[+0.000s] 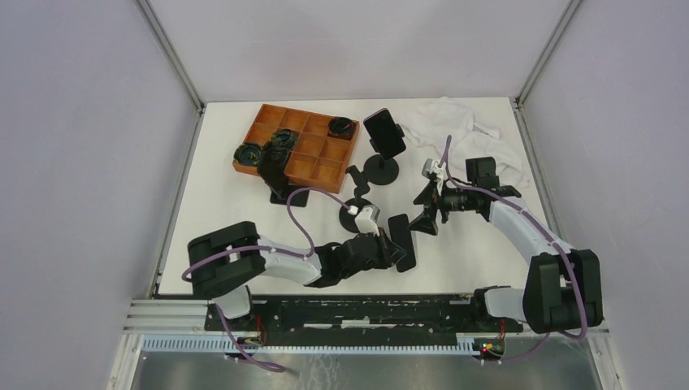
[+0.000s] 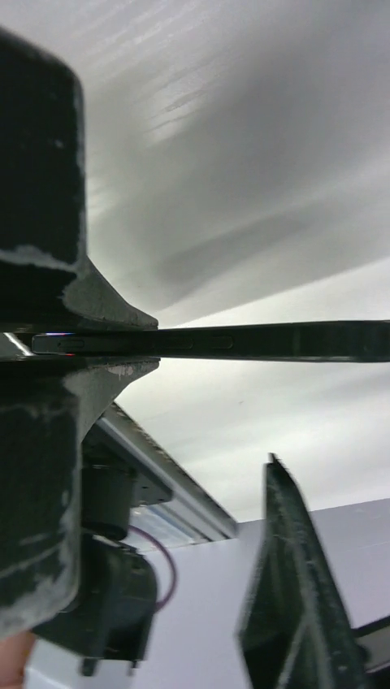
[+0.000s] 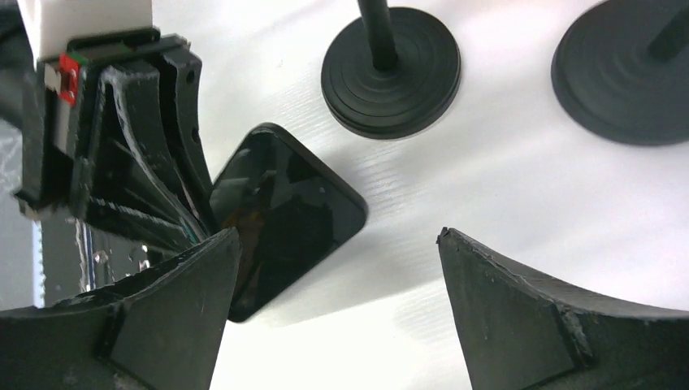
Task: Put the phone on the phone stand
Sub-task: Pick up the phone at the center of the board.
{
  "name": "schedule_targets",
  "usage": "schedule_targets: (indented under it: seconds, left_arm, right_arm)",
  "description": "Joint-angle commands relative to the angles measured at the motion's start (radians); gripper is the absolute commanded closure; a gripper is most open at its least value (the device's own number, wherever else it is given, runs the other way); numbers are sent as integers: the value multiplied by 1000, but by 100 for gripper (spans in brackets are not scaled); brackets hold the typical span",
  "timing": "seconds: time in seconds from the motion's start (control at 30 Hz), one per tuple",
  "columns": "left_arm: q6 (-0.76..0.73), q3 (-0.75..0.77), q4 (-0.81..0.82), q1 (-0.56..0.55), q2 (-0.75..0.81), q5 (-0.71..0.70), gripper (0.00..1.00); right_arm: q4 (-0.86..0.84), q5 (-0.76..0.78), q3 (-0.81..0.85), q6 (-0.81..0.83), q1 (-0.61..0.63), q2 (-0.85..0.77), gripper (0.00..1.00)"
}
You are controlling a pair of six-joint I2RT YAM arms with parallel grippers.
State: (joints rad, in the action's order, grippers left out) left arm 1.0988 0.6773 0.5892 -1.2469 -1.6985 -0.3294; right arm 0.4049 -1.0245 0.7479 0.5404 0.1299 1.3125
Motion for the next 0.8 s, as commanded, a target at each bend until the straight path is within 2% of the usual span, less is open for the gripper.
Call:
schedule_targets:
  seconds: [0.0, 0.2, 0.5, 0.77]
  left_arm:
    - [-238, -36, 80, -3, 129, 115, 98]
    - [-416, -78, -68, -3, 229, 179, 98]
    - [-650, -149, -207, -2, 426, 216, 98]
    - [-780, -137, -311, -3, 500, 249, 98]
  right_arm:
    - [174, -117, 59, 254, -33, -57, 2]
    - [330, -159, 80, 467, -47, -87, 2]
    - [346, -208, 26, 588, -56, -134, 2]
    - [498, -250, 25, 833, -64, -135, 2]
